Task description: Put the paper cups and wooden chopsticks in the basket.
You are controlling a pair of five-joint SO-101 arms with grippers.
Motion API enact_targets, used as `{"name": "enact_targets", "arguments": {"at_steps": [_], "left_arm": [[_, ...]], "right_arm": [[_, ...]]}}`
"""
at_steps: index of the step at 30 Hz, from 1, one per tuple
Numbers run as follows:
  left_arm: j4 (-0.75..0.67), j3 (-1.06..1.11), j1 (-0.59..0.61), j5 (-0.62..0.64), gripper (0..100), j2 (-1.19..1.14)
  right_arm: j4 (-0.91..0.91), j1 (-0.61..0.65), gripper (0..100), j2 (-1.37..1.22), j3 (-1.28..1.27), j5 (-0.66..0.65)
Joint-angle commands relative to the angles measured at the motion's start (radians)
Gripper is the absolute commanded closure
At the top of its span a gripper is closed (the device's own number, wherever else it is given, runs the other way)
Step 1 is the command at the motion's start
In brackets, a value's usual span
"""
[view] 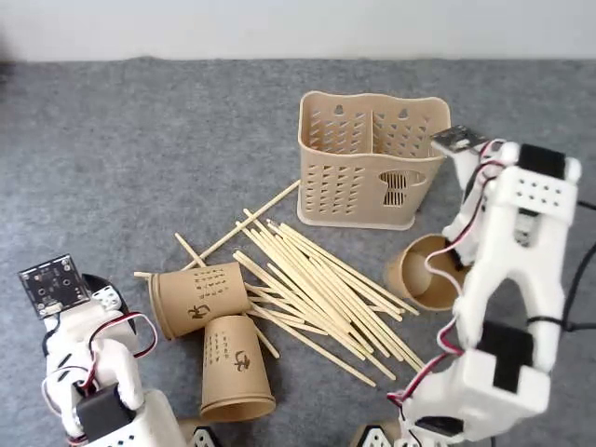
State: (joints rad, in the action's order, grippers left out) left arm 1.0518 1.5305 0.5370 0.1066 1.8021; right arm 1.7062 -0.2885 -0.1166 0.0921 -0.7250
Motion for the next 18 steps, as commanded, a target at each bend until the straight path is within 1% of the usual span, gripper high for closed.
{"name": "enact_targets", "arguments": {"at_steps": [1,4,11,16,18], "left_arm": [[-0.021,-0.007,0.003,-0.012,98,0.014],[-0.021,-0.007,0.003,-0.012,98,0.014],[-0.021,-0.007,0.003,-0.012,98,0.014],[-0.021,-0.007,0.003,-0.012,98,0.014],[-0.021,-0.007,0.003,-0.012,98,0.014]], "right_arm": [[0.021,-0.054,98.3,-0.025,0.124,-0.006],[0.021,-0.087,98.3,-0.042,0.141,-0.009],[0.021,-0.087,97.7,-0.091,0.140,-0.009],[0.053,-0.087,85.4,-0.097,0.144,-0.012],[0.074,-0.077,82.9,-0.087,0.146,-0.012]]}}
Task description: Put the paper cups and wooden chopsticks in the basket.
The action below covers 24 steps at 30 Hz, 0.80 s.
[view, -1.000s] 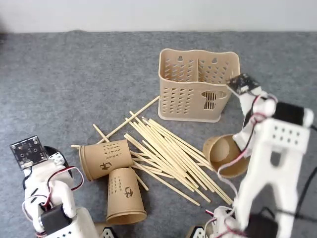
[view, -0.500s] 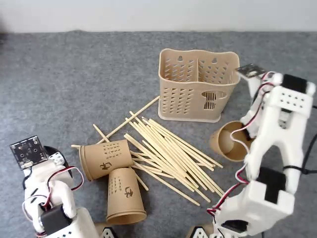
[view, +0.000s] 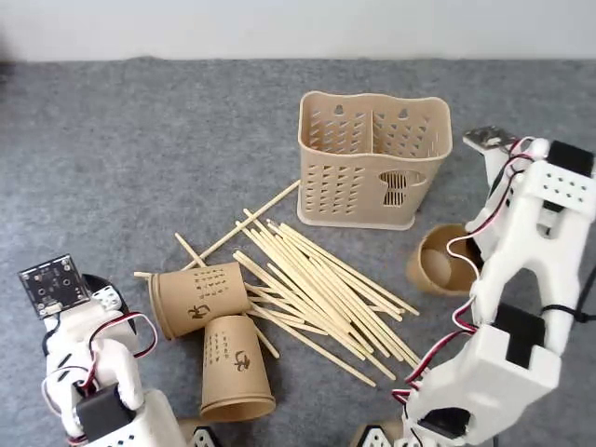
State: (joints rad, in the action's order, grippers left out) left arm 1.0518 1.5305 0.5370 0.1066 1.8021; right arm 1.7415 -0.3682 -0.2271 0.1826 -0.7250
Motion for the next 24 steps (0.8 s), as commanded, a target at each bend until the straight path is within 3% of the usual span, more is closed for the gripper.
{"name": "enact_targets", "arguments": {"at_steps": [1,10,14,20,24], "left_arm": [[-0.021,-0.007,0.003,-0.012,98,0.014],[-0.023,-0.018,0.002,-0.009,98,0.015],[-0.018,-0.038,-0.069,-0.012,98,0.015],[-0.015,-0.079,-0.193,-0.207,98,0.015],[-0.012,-0.140,-0.195,-0.230,94,0.009]], "right_arm": [[0.042,0.010,82.9,0.036,0.055,-0.012],[0.054,0.056,82.8,0.252,0.048,-0.006],[0.056,0.056,82.7,0.418,0.044,-0.005],[0.054,0.073,82.7,0.691,-0.149,-0.009],[0.054,0.091,82.6,0.877,-0.307,-0.012]]}}
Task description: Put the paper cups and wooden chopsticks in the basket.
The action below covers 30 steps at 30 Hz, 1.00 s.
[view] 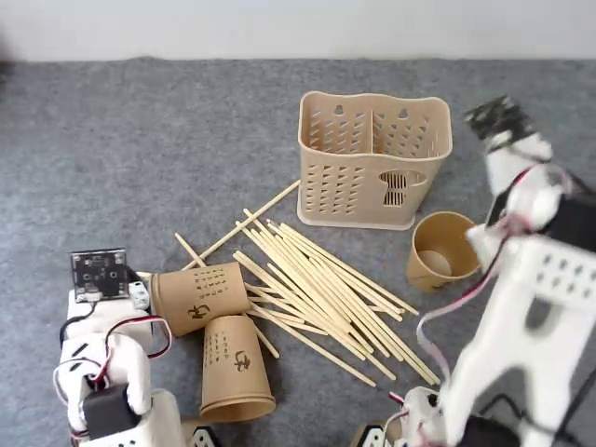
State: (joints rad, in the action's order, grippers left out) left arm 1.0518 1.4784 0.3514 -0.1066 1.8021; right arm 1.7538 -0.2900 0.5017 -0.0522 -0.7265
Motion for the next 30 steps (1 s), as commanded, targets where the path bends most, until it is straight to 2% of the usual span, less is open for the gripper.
{"name": "enact_targets", "arguments": {"at_steps": [1,8,19,21,27,30], "left_arm": [[0.000,-0.104,-0.009,-0.017,91,0.008],[0.112,-0.265,-0.014,-0.017,88,-0.098],[0.298,-0.714,-0.014,-0.021,88,-0.829],[0.313,-0.751,-0.014,-0.021,87,-0.919],[0.315,-0.754,-0.014,-0.021,76,-1.079],[0.310,-0.753,-0.014,-0.021,75,-1.135]], "right_arm": [[0.042,0.015,82.6,0.189,-0.103,-0.011],[0.041,0.015,82.6,0.377,-0.264,-0.009],[0.039,0.008,82.6,0.390,-0.347,-0.005],[0.039,0.008,82.6,0.392,-0.362,-0.008],[0.018,0.008,82.6,0.392,-0.419,-0.009],[-0.010,0.008,82.6,0.392,-0.448,-0.009]]}}
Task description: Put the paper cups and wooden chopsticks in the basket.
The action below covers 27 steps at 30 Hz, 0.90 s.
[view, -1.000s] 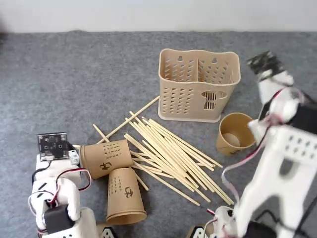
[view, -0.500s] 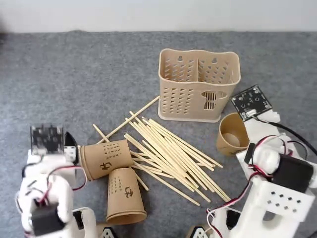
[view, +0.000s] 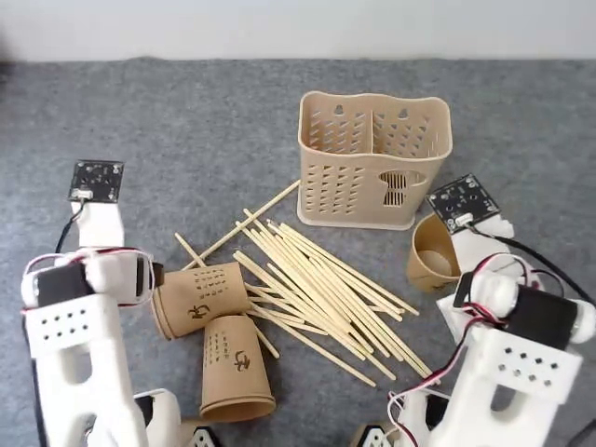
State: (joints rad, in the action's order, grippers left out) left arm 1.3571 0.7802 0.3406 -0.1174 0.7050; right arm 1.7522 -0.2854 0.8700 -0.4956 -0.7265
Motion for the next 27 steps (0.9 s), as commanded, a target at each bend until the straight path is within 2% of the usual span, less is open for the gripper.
{"name": "enact_targets", "arguments": {"at_steps": [1,6,9,14,25,27], "left_arm": [[0.005,-0.054,-0.005,-0.011,75,-0.057],[-0.014,-0.005,-0.098,-0.008,75,-0.137],[-0.095,0.070,-0.170,0.000,75,-0.163],[-0.235,0.157,-0.236,0.107,75,-0.166],[-0.233,0.142,-0.249,0.109,75,-0.166],[-0.189,0.105,-0.249,0.107,75,-0.166]], "right_arm": [[-0.012,0.004,82.6,0.024,-0.011,-0.009],[-0.015,0.004,82.6,0.024,-0.015,-0.009],[-0.015,0.004,82.6,0.024,-0.015,-0.009],[-0.015,0.004,82.6,0.024,-0.018,-0.009],[-0.015,0.004,82.6,0.024,-0.018,-0.009],[-0.012,0.004,82.6,0.024,-0.018,-0.009]]}}
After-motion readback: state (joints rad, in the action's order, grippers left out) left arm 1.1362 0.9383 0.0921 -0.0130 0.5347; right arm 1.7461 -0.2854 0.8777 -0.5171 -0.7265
